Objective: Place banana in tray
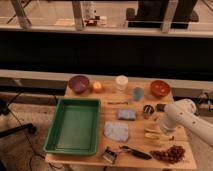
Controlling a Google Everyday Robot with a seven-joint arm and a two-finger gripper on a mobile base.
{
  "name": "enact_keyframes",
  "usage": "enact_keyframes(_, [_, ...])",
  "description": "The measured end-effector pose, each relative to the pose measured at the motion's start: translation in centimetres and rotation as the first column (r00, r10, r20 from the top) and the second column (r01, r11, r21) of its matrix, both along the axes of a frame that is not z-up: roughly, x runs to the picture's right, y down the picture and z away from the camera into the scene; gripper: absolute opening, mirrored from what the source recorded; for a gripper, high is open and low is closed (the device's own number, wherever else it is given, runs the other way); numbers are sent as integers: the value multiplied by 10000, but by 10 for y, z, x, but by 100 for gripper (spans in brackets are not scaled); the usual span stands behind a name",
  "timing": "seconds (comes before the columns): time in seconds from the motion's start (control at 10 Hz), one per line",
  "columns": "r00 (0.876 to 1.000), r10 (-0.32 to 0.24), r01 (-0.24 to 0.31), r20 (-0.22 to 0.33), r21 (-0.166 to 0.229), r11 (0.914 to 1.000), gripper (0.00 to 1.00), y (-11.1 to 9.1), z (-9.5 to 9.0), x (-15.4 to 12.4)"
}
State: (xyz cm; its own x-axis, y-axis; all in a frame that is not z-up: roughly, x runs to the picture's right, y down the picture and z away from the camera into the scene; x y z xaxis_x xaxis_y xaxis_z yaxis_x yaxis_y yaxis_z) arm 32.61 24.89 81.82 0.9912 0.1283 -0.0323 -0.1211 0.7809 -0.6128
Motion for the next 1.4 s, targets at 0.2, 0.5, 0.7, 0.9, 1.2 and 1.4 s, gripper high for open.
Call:
enact_keyframes(0.2, [9999,115,-112,-89,273,9996,37,0,-4,6])
enact_keyframes(0.5, [9999,104,-100,-85,478,9988,9,-5,-9,1])
enact_keyframes(0.7, [10000,55,-50,-80,611,9981,0,-7,-15,-1])
enact_keyframes(0.9, [10000,-62,65,-42,837,9965,0,-13,-23,-7])
enact_keyframes(1.2, [9999,-112,117,-50,1266,9919,0,-23,-43,-9])
enact_keyframes(1.4, [9999,-129,135,-49,1415,9898,0,-25,-45,-10])
